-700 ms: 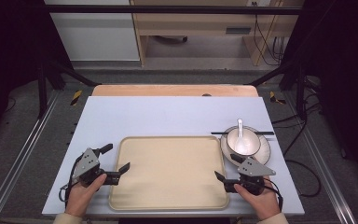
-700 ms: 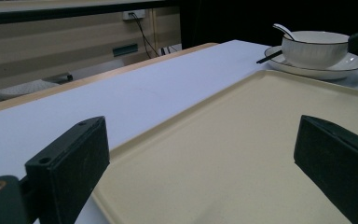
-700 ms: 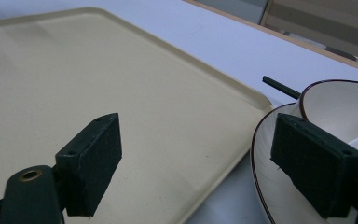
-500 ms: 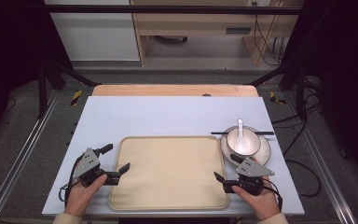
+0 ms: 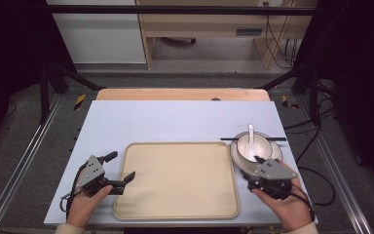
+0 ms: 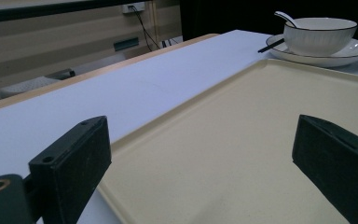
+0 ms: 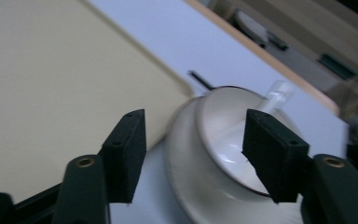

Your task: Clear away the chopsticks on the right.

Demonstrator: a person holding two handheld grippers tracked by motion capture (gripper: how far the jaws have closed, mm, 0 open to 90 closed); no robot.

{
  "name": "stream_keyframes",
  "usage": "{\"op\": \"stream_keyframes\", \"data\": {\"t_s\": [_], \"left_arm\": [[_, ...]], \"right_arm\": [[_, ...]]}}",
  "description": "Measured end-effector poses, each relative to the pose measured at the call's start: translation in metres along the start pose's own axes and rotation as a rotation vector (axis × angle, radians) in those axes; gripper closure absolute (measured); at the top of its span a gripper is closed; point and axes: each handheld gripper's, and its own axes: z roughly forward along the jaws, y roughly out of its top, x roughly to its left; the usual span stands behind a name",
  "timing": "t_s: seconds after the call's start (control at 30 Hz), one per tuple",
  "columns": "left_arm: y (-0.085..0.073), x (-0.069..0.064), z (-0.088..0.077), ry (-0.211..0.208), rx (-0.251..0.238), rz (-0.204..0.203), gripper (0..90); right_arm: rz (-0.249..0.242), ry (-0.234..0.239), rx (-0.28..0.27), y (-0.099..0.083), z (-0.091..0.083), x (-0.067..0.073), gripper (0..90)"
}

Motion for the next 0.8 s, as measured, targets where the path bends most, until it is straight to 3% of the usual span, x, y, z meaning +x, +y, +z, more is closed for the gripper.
{"op": "stream_keyframes", "data": {"t_s": [0.03, 0.13, 0.2, 0.23, 0.27, 0.3, 0.33, 0.47, 0.57, 0.7, 0.8], "left_arm": [[0.000, 0.000, -0.001, 0.007, -0.003, 0.001, 4.8], [0.001, 0.001, -0.002, 0.017, -0.004, 0.000, 5.6], [0.001, 0.001, -0.002, 0.018, -0.004, -0.001, 5.8], [0.001, 0.001, -0.002, 0.018, -0.004, -0.001, 5.9], [0.001, 0.001, -0.001, 0.019, 0.001, -0.002, 6.0], [0.001, 0.001, -0.001, 0.019, 0.001, -0.002, 6.0], [0.001, 0.000, -0.001, 0.018, -0.001, -0.001, 6.0], [0.001, -0.001, -0.001, 0.017, 0.003, 0.001, 6.2], [0.000, 0.000, -0.001, 0.017, 0.007, 0.000, 6.2], [0.000, 0.000, -0.001, 0.016, 0.009, 0.002, 6.3], [-0.001, 0.000, 0.000, 0.015, 0.010, 0.003, 6.3]], "right_arm": [[0.049, -0.045, -0.010, 0.002, -0.006, -0.024, 48.6], [0.096, -0.133, 0.001, -0.001, -0.008, -0.064, 57.7], [0.144, -0.181, 0.023, -0.008, -0.001, -0.093, 64.2], [0.144, -0.181, 0.023, -0.008, -0.001, -0.093, 64.2], [0.193, -0.181, 0.059, -0.016, 0.013, -0.116, 70.6], [0.193, -0.181, 0.059, -0.016, 0.013, -0.116, 70.6], [0.221, -0.172, 0.089, -0.023, 0.029, -0.133, 75.0], [0.297, -0.125, 0.124, -0.032, 0.061, -0.158, 85.5], [0.353, -0.087, 0.164, -0.040, 0.086, -0.168, 90.0], [0.378, -0.066, 0.246, -0.051, 0.112, -0.174, 90.0], [0.352, -0.063, 0.278, -0.056, 0.122, -0.176, 90.0]]}}
